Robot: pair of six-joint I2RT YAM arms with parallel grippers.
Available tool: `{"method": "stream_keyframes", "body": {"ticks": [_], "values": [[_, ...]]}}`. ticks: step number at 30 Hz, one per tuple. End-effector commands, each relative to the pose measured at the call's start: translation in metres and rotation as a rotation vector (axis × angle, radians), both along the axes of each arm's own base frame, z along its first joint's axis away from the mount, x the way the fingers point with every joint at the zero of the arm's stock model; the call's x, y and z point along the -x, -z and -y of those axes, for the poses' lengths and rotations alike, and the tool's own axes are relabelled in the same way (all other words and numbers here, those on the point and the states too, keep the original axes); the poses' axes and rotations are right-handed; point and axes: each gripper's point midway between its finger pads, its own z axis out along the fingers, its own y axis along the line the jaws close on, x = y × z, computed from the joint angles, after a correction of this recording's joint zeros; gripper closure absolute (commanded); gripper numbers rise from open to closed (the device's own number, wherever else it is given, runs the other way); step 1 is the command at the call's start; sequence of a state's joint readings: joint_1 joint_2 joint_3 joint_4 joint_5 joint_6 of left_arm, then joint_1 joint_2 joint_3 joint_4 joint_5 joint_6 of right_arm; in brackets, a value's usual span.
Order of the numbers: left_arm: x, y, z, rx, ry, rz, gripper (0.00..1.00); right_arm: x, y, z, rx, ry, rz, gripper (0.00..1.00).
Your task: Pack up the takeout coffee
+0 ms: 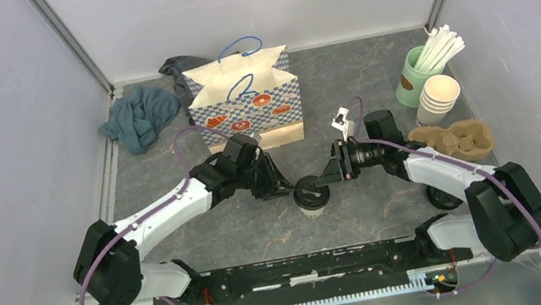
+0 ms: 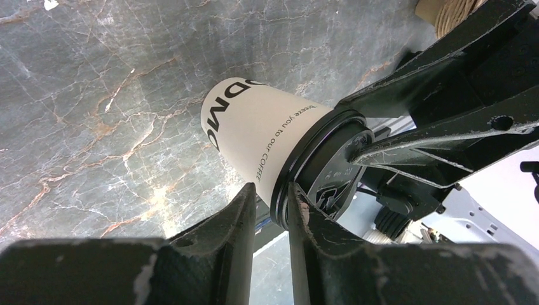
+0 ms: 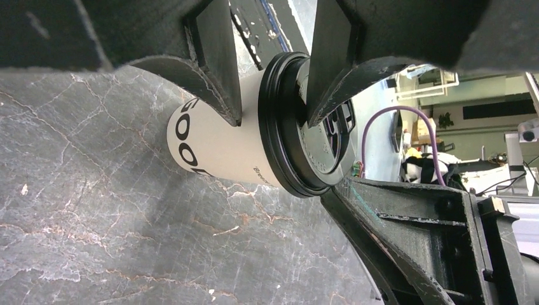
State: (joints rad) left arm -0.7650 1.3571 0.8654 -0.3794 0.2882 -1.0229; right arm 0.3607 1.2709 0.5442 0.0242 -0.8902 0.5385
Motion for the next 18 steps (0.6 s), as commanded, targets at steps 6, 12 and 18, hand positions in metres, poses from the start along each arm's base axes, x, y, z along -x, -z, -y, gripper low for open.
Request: {"method": "stream_keyframes", "body": {"ticks": [6, 12, 18], "values": [[0.033, 0.065, -0.036, -0.254, 0.056, -0.039, 0.71, 0.011, 0.029, 0.009, 0.051, 0.025, -0.015, 0.53], [0.045, 0.087, -0.054, -0.345, 0.062, -0.049, 0.73, 0.007, 0.027, 0.012, 0.051, 0.038, -0.009, 0.53], [0.045, 0.088, -0.057, -0.381, 0.078, -0.027, 0.74, 0.009, 0.028, 0.012, 0.052, 0.033, -0.012, 0.53]]}}
